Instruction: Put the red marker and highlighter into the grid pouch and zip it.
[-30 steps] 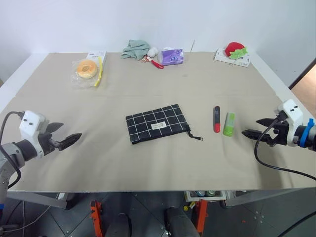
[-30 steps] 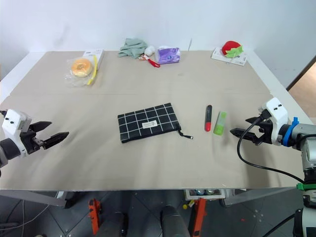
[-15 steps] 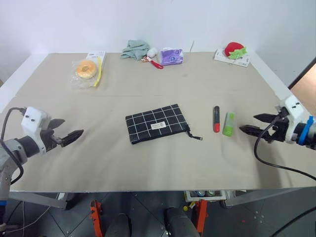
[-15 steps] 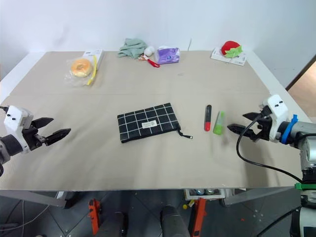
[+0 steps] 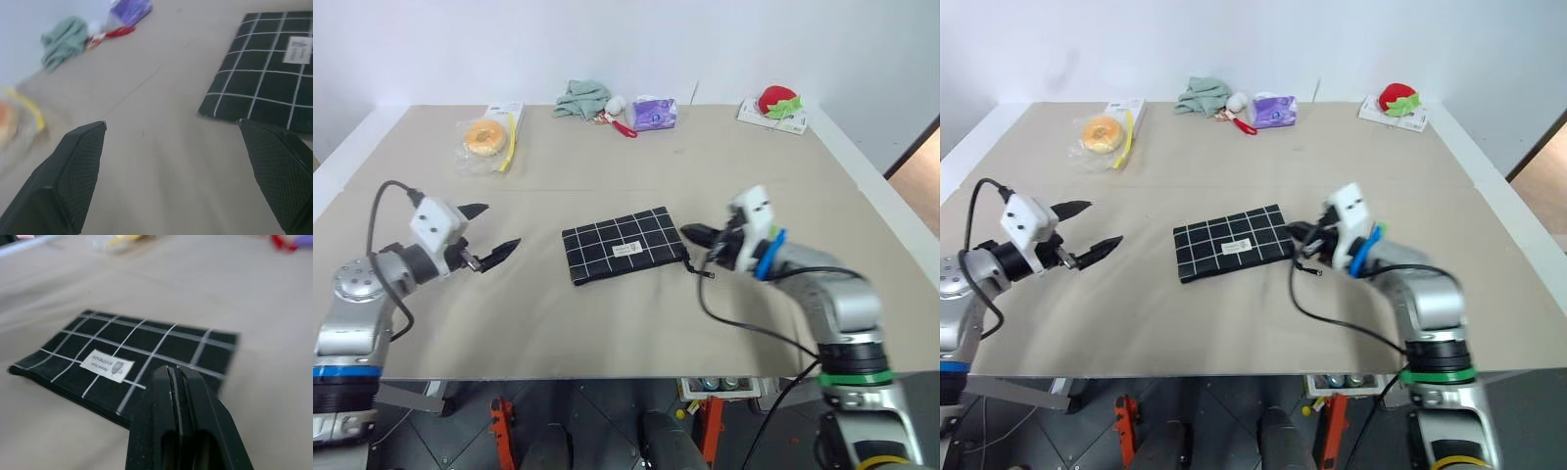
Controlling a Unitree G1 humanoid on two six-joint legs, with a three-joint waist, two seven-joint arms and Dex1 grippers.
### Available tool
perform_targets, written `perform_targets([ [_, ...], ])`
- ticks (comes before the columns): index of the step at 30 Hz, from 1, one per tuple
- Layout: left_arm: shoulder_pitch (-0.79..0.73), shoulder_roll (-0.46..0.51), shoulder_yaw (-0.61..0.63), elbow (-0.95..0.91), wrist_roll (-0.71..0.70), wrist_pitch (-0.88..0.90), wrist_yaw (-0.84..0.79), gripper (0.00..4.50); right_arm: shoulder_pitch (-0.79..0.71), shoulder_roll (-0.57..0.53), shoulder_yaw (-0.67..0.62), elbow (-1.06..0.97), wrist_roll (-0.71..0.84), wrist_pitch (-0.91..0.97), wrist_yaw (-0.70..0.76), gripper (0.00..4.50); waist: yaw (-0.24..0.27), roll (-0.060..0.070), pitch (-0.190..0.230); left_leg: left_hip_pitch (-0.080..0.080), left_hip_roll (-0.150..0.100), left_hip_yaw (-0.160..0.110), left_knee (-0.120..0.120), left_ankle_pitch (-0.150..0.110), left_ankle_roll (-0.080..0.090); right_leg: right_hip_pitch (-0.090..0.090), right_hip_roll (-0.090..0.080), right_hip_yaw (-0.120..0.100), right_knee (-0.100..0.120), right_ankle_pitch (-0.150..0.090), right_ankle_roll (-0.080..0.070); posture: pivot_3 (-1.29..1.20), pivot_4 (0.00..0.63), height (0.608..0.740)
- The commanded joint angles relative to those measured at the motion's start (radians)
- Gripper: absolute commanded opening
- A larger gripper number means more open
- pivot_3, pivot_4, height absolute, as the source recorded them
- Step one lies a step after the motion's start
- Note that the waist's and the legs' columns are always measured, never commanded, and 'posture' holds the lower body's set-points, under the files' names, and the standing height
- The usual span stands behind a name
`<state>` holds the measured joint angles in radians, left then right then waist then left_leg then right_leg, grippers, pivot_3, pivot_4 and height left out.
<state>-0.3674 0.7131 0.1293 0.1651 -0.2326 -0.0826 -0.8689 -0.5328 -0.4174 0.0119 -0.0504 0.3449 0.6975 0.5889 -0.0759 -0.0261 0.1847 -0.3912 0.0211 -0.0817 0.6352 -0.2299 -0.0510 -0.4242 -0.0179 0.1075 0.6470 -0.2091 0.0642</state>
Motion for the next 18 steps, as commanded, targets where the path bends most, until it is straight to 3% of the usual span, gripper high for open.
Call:
perform_targets([
  [1,-0.079,-0.002,-0.083,0.132,0.158,-0.357,-0.010,4.50,-0.046,0.074,0.050,0.079,-0.100,-0.022,-0.141,0.09,0.000,0.000,0.000,0.000,0.000,0.000,0.000,0.000,0.000,0.000,0.000,0.000,0.000,0.000,0.000,0.00,0.150,0.739],
  [4,-0.128,0.001,-0.138,0.255,0.273,-0.627,0.031,4.50,-0.045,0.103,0.067,0.132,-0.135,-0.005,-0.177,0.09,0.001,0.000,0.000,-0.001,0.000,0.000,0.000,0.000,0.000,0.000,-0.001,0.000,0.000,0.000,0.000,0.00,0.150,0.739],
  [9,-0.223,0.032,-0.234,0.476,0.586,-1.132,0.191,4.50,-0.014,0.116,0.085,0.137,-0.160,0.001,-0.185,0.09,0.004,-0.002,-0.002,0.000,-0.001,-0.001,0.000,0.000,0.000,0.000,-0.001,0.000,0.000,0.000,0.000,0.00,0.150,0.739],
  [12,-0.273,0.029,-0.256,0.576,0.754,-1.269,0.321,4.50,-0.004,0.117,0.086,0.118,-0.163,0.007,-0.187,0.09,0.003,-0.002,-0.002,0.000,-0.001,-0.001,0.000,0.000,0.001,0.001,-0.001,0.000,0.000,0.001,0.001,0.00,0.150,0.739],
  [18,-0.361,0.035,-0.324,0.665,1.051,-1.310,0.604,4.50,0.017,0.122,0.084,0.077,-0.164,0.026,-0.194,0.09,0.005,-0.002,-0.003,0.000,-0.001,-0.002,0.000,0.001,0.002,0.001,0.000,-0.001,0.000,0.002,0.002,0.00,0.150,0.739],
])
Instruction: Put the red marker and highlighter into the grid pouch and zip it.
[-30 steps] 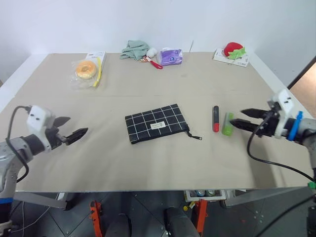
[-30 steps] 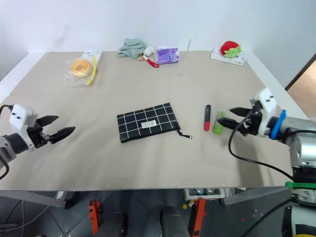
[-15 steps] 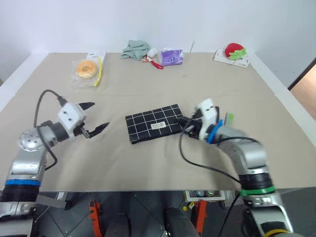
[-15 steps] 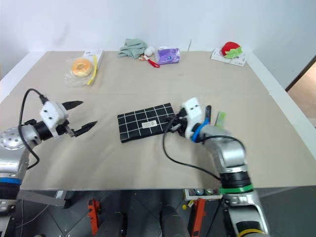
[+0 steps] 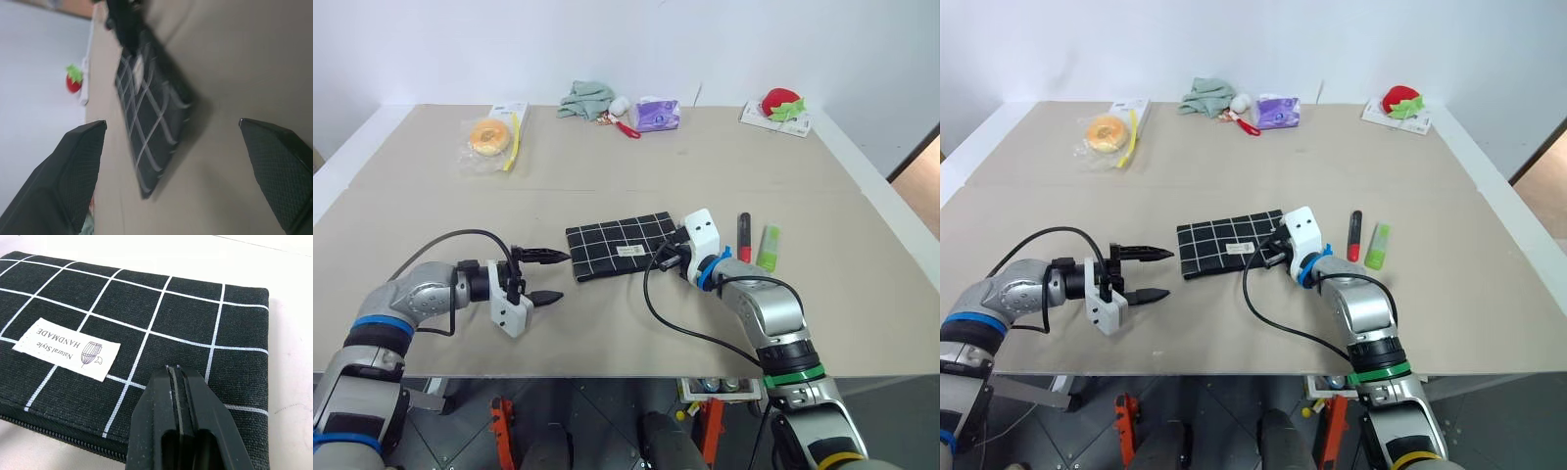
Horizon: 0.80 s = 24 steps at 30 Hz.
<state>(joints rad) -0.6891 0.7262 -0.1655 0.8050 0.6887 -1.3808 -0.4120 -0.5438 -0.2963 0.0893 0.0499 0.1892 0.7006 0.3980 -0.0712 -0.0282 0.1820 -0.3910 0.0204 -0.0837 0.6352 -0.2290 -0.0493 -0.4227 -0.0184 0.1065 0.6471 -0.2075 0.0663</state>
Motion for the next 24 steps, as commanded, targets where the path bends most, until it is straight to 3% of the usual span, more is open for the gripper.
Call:
perform_targets([
  [1,-0.053,0.025,-0.045,0.038,0.169,-0.005,0.198,4.50,0.031,0.001,0.007,-0.029,-0.009,0.026,-0.005,0.09,0.000,0.000,0.000,0.000,0.000,0.000,0.000,0.000,0.000,0.000,0.000,0.000,0.000,0.000,0.000,0.00,0.150,0.739],
  [11,-0.216,-0.005,-0.280,0.156,0.425,0.094,0.609,4.50,0.037,-0.001,0.011,-0.056,-0.009,0.035,-0.003,0.09,0.000,0.000,-0.002,0.001,-0.001,-0.001,0.000,0.001,0.001,0.001,0.000,-0.001,0.001,-0.003,0.007,0.00,0.150,0.739],
  [22,-0.322,-0.070,-0.499,0.267,0.507,0.127,0.820,4.50,0.033,0.010,0.013,-0.064,-0.014,0.036,-0.007,0.09,0.000,0.000,-0.003,0.001,-0.001,-0.001,0.000,0.001,0.002,0.002,-0.001,-0.001,0.001,-0.003,0.008,0.00,0.150,0.739],
  [24,-0.331,-0.075,-0.525,0.279,0.508,0.130,0.838,3.94,0.035,0.012,0.013,-0.067,-0.015,0.037,-0.007,0.00,0.000,0.001,-0.003,0.002,-0.002,-0.001,0.000,0.001,0.002,0.002,-0.001,-0.001,0.001,-0.003,0.008,0.00,0.150,0.739],
])
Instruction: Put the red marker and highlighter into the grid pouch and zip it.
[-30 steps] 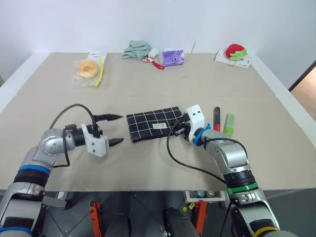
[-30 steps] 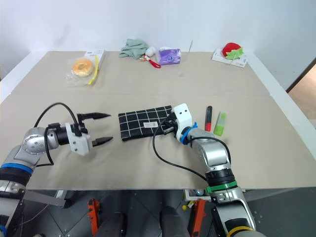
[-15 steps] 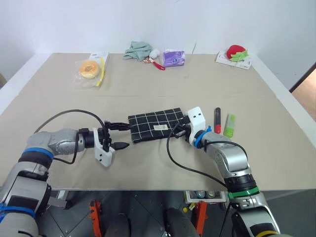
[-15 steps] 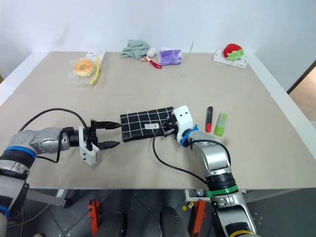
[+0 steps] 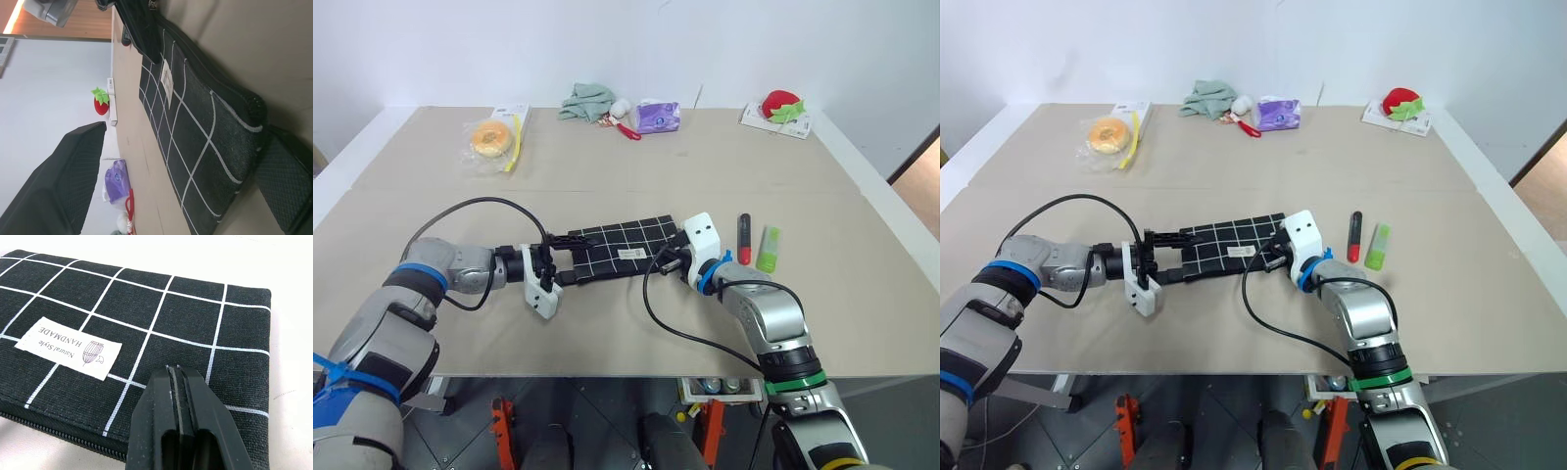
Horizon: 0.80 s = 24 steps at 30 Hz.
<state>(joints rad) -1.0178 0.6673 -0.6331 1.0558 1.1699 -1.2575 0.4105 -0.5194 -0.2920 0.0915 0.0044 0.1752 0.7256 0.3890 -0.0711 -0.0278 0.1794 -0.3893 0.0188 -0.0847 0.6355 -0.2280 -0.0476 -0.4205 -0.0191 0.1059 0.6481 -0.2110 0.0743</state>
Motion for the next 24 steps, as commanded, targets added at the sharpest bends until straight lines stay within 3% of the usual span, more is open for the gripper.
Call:
perform_targets([
  [1,-0.008,-0.019,-0.068,0.035,0.028,0.008,0.023,3.57,0.010,0.008,0.010,-0.023,-0.002,0.012,0.002,0.00,0.000,0.000,0.000,0.000,0.000,0.000,0.000,0.000,0.000,0.000,0.000,0.000,0.000,0.000,0.000,0.00,0.150,0.739],
  [8,-0.042,-0.048,-0.117,0.082,0.007,0.020,0.047,0.05,0.009,0.014,0.010,-0.024,-0.005,0.011,0.004,0.00,0.002,0.003,-0.002,0.001,-0.001,0.000,0.000,0.000,0.000,0.001,-0.001,0.000,0.000,-0.001,0.001,0.00,0.150,0.739],
  [18,-0.043,-0.066,-0.101,0.127,-0.102,-0.014,-0.055,0.05,0.023,0.007,-0.020,-0.059,0.011,-0.063,0.028,0.00,0.003,0.003,-0.002,0.004,-0.004,0.000,0.000,0.001,0.002,0.004,-0.004,0.001,0.000,0.000,0.003,0.00,0.150,0.739],
  [23,-0.030,-0.068,-0.059,0.122,-0.222,-0.042,-0.179,0.05,0.052,-0.025,-0.181,-0.186,0.139,-0.100,0.080,0.00,0.007,0.004,-0.002,0.001,-0.005,0.000,0.000,0.001,0.002,0.002,-0.005,0.001,-0.001,-0.001,0.005,0.00,0.150,0.739],
  [24,-0.024,-0.068,-0.049,0.117,-0.247,-0.046,-0.206,0.01,0.056,-0.043,-0.220,-0.210,0.164,-0.092,0.085,0.31,0.008,0.004,-0.002,-0.001,-0.006,0.000,0.000,0.001,0.002,0.002,-0.006,0.001,-0.001,-0.001,0.005,0.00,0.150,0.739],
])
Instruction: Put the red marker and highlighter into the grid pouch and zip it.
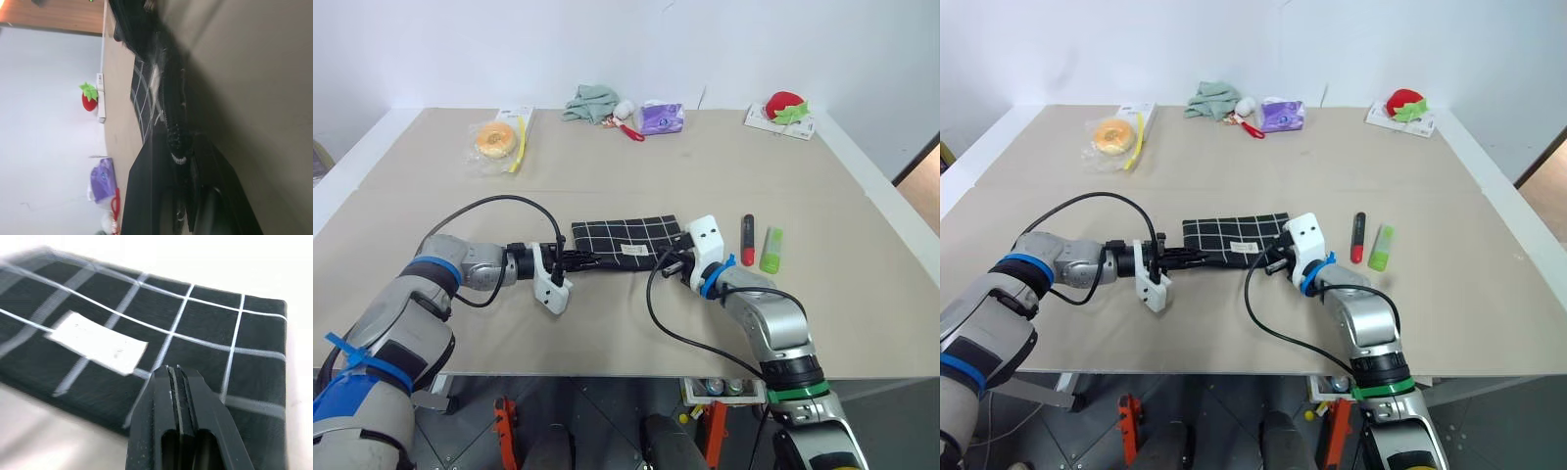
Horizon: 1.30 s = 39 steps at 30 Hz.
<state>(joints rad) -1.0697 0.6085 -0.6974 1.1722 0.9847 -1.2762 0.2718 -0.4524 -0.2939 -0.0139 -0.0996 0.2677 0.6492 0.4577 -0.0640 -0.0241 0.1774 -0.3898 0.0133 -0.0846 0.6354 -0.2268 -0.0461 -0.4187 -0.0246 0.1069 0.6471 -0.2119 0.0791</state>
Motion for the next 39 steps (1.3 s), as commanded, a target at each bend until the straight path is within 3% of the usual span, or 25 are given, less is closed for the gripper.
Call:
perform_targets([
  [1,0.035,-0.012,0.026,0.001,-0.090,-0.028,-0.099,0.00,-0.008,-0.058,-0.149,-0.124,0.090,0.000,0.014,0.64,0.004,0.000,0.000,0.000,0.000,0.000,0.000,0.000,0.000,0.000,0.000,0.000,0.000,0.000,0.000,0.00,0.150,0.739],
  [3,0.051,-0.018,0.047,0.000,-0.149,-0.025,-0.172,0.00,-0.001,-0.098,-0.210,-0.156,0.109,0.022,-0.005,1.42,0.008,0.000,0.000,-0.001,0.000,0.000,0.000,0.000,0.000,0.000,-0.001,0.000,-0.001,0.000,0.001,0.00,0.150,0.739],
  [9,0.102,-0.036,0.115,-0.040,-0.331,-0.009,-0.369,0.00,0.018,-0.165,-0.262,-0.165,0.037,0.149,-0.166,4.47,0.013,0.000,0.000,0.001,0.001,0.000,-0.001,-0.001,0.000,0.000,0.000,0.000,0.000,-0.001,-0.001,0.00,0.150,0.739],
  [15,0.145,-0.055,0.170,-0.102,-0.467,0.044,-0.530,0.00,0.003,-0.127,-0.278,-0.147,0.007,0.232,-0.296,4.47,0.014,0.000,0.000,0.001,0.000,0.001,-0.001,0.000,0.001,0.000,0.000,0.001,0.000,-0.001,-0.002,0.00,0.150,0.739],
  [23,0.176,-0.072,0.220,-0.165,-0.571,0.106,-0.651,0.00,-0.001,-0.098,-0.248,-0.113,-0.012,0.272,-0.342,4.47,0.015,0.000,0.000,0.000,0.000,0.000,-0.001,-0.001,0.001,0.000,0.000,0.001,0.000,-0.001,-0.002,0.00,0.150,0.739],
  [31,0.204,-0.078,0.251,-0.205,-0.606,0.140,-0.719,0.00,0.078,-0.159,-0.123,-0.285,0.087,0.261,-0.120,4.47,0.013,0.001,0.000,0.000,0.001,-0.001,-0.001,-0.001,0.001,-0.001,0.002,0.000,0.000,-0.001,-0.002,0.00,0.150,0.739],
  [39,0.213,-0.085,0.263,-0.220,-0.614,0.148,-0.744,0.00,0.097,-0.144,-0.109,-0.242,0.079,0.337,-0.156,4.47,0.014,0.000,0.001,0.000,0.001,0.000,-0.001,-0.001,0.001,-0.001,0.001,0.000,0.000,-0.001,-0.003,0.00,0.150,0.739],
])
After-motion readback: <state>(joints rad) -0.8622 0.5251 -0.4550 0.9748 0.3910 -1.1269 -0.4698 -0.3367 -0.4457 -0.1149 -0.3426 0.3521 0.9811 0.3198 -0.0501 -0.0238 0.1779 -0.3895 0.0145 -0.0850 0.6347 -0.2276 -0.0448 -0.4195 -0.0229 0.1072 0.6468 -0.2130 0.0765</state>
